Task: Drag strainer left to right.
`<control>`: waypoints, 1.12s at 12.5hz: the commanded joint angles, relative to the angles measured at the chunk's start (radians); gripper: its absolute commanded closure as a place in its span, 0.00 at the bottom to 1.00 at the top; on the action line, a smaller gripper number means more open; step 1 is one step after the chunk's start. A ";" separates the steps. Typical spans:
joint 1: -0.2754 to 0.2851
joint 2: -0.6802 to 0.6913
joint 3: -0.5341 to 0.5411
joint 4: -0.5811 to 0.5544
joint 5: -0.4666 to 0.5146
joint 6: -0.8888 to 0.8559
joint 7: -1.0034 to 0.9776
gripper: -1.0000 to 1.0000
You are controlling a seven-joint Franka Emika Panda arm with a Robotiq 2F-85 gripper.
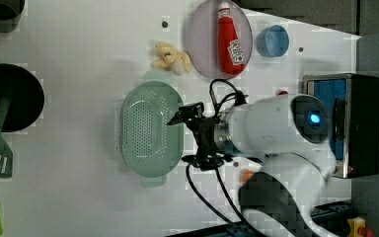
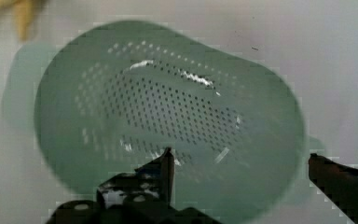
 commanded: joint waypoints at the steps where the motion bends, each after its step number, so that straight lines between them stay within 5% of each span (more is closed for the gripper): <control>1: -0.021 0.101 -0.014 -0.020 -0.026 0.147 0.223 0.00; 8: -0.020 0.224 -0.067 -0.110 -0.162 0.383 0.255 0.00; 14: -0.022 0.225 -0.128 -0.154 -0.170 0.461 0.254 0.00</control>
